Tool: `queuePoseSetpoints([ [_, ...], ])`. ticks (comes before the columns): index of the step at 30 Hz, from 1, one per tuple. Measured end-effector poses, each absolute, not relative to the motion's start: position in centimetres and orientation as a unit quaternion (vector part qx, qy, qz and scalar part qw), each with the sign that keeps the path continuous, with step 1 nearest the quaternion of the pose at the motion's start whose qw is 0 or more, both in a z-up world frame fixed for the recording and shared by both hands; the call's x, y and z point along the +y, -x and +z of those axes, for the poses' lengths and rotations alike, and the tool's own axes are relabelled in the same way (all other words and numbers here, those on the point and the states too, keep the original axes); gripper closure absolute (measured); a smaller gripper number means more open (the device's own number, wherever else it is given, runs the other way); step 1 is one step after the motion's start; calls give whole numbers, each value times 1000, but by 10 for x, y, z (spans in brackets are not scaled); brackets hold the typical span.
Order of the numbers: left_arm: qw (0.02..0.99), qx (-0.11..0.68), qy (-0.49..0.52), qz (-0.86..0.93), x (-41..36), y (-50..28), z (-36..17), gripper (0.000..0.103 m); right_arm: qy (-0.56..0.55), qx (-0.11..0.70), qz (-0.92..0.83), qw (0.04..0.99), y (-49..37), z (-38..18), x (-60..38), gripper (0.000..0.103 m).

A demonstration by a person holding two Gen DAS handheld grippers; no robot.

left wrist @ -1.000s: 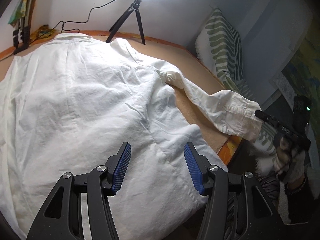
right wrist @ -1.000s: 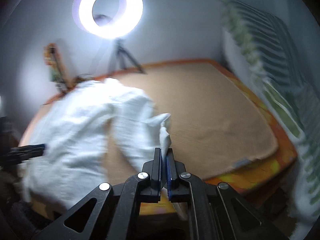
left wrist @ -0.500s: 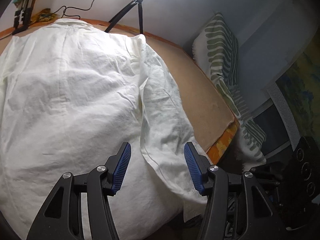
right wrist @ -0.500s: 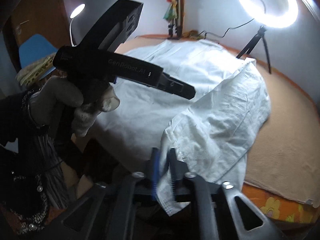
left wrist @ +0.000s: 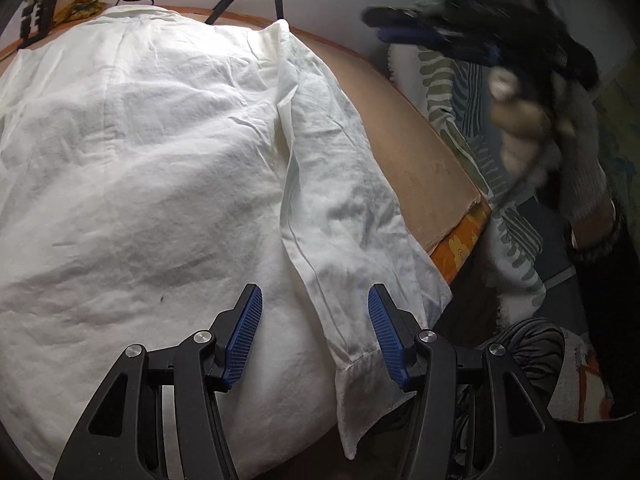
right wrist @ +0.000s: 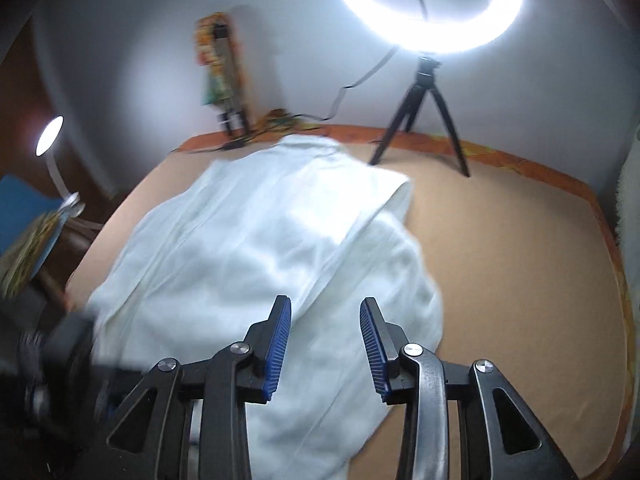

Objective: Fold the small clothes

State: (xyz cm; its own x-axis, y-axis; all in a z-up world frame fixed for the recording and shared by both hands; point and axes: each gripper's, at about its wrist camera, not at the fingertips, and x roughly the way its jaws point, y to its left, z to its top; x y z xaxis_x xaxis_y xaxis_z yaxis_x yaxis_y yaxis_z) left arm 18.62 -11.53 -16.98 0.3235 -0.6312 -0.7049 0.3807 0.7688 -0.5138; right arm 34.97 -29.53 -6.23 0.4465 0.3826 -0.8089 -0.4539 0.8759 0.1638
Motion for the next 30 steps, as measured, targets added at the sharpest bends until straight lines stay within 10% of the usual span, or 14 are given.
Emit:
queuePoseSetpoints([
  [5, 795, 479, 154, -339, -115, -182, -173, 55, 28, 521, 159, 838, -446, -100, -275, 63],
  [9, 779, 482, 176, -360, -118, -186, -179, 93, 43, 540, 136, 829, -482, -124, -262, 92],
  [14, 776, 482, 179, -365, -115, -185, -183, 98, 37, 546, 143, 825, -488, -127, -256, 103],
  [16, 780, 478, 175, -365, -115, -183, -180, 98, 16, 544, 148, 826, -490, -121, -259, 90],
  [18, 784, 473, 170, -364, -116, -180, -178, 98, -14, 541, 156, 826, -493, -114, -263, 48],
  [22, 786, 473, 164, -363, -118, -179, -179, 98, -18, 548, 154, 822, -502, -114, -258, 48],
  [27, 787, 472, 164, -362, -119, -180, -180, 98, 41, 565, 125, 814, -505, -144, -239, 103],
  [30, 786, 465, 175, -367, -117, -176, -176, 100, 49, 547, 135, 824, -499, -136, -231, 103],
])
